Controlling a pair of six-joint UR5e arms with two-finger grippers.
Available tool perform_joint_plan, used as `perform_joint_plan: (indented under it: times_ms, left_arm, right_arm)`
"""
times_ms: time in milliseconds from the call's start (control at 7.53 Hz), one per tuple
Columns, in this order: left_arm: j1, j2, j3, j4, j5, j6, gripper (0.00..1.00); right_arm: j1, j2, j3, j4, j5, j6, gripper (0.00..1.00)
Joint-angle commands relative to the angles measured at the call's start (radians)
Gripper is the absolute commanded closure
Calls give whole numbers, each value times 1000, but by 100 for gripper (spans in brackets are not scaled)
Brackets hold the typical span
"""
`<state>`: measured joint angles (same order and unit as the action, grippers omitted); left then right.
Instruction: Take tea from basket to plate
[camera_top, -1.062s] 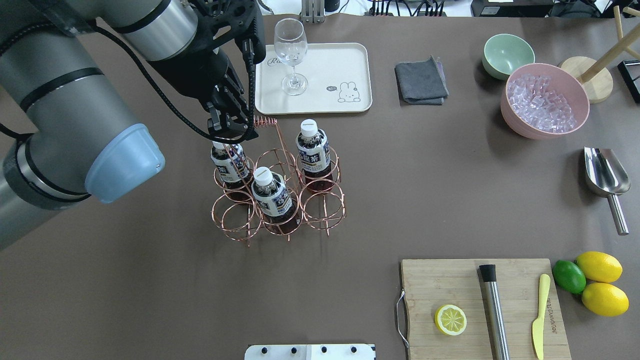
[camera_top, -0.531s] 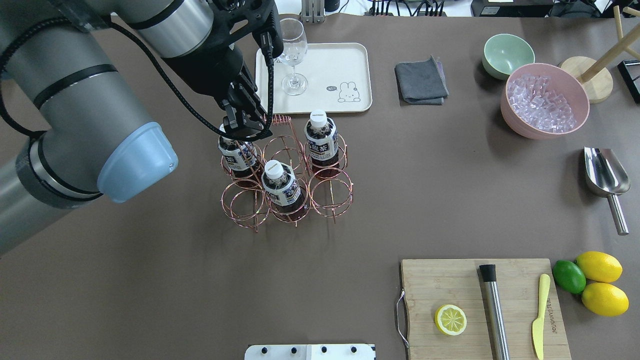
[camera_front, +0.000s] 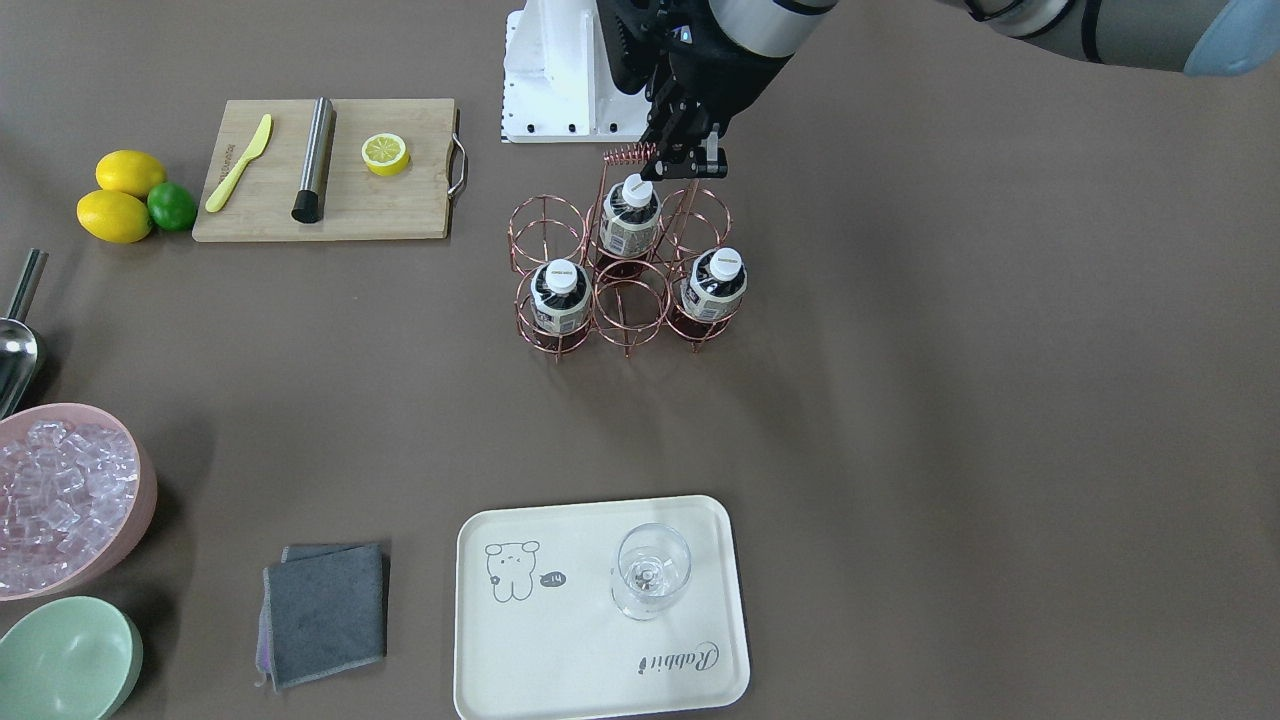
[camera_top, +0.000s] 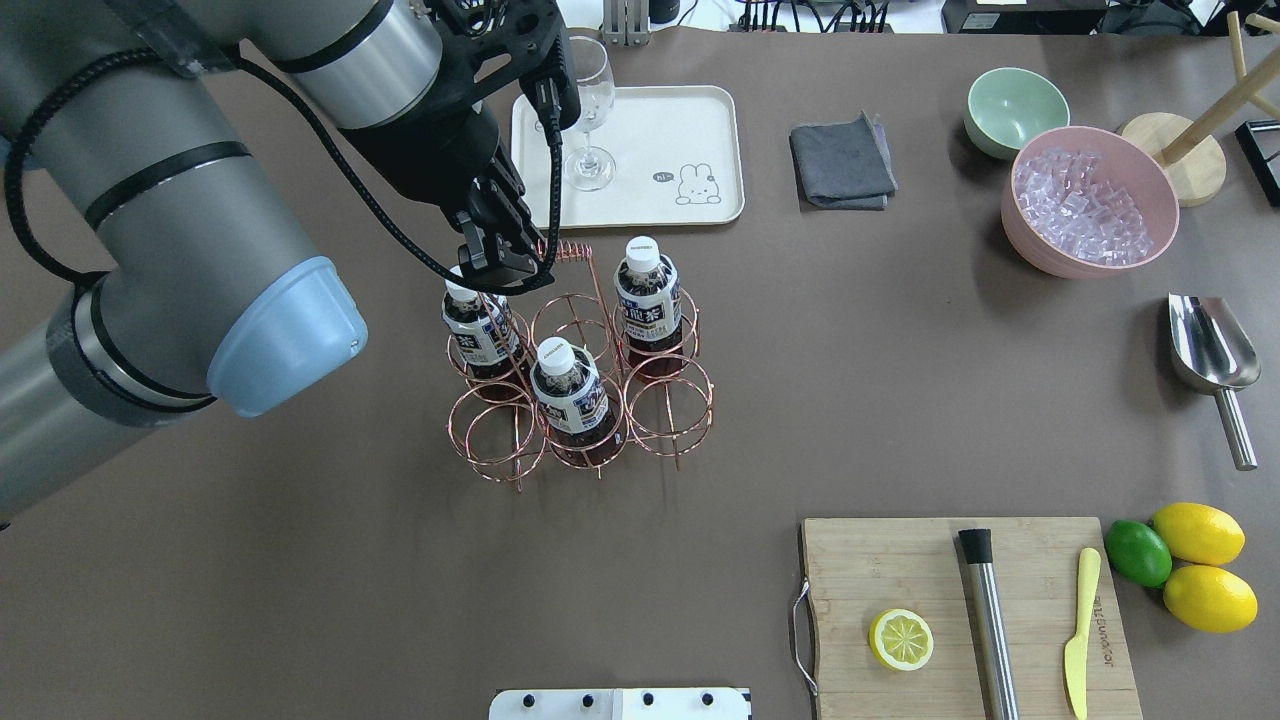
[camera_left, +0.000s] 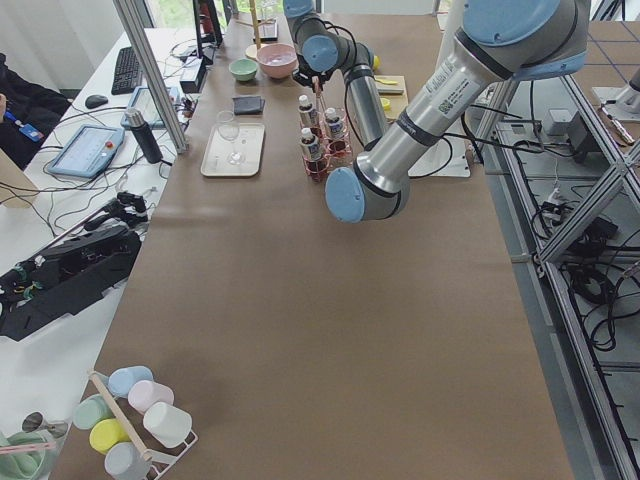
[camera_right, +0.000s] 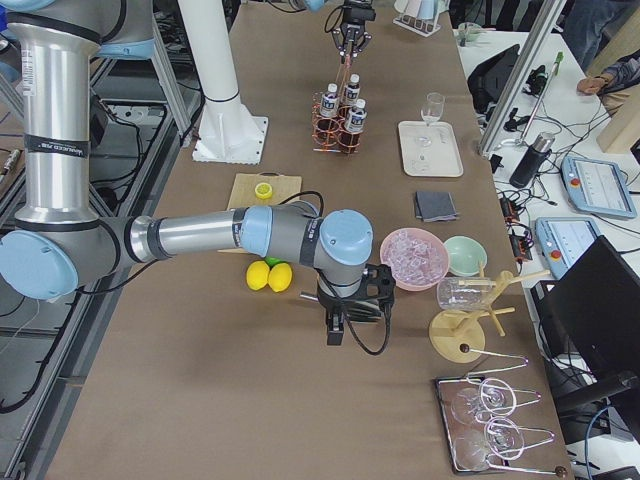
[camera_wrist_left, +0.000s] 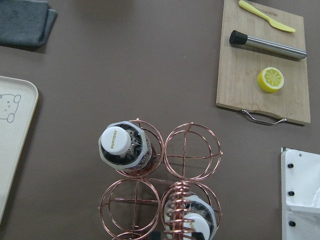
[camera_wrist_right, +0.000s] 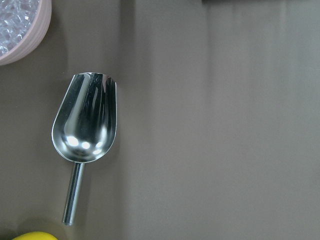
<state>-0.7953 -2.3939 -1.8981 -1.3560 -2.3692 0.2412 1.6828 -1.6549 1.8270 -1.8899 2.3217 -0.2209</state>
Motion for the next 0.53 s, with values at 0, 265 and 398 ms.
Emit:
perform_joint_plan:
  times_ms: [0, 265, 398]
  left_arm:
    - [7, 10, 2, -17, 5, -5, 100]
    - [4, 16, 1, -29, 4, -8, 100]
    - [5, 19, 1, -29, 4, -8, 100]
  right_arm:
    - [0, 0, 0, 0, -2, 0, 0]
    - [0, -5, 0, 0, 1, 0, 0]
    - [0, -5, 1, 0, 1, 0, 0]
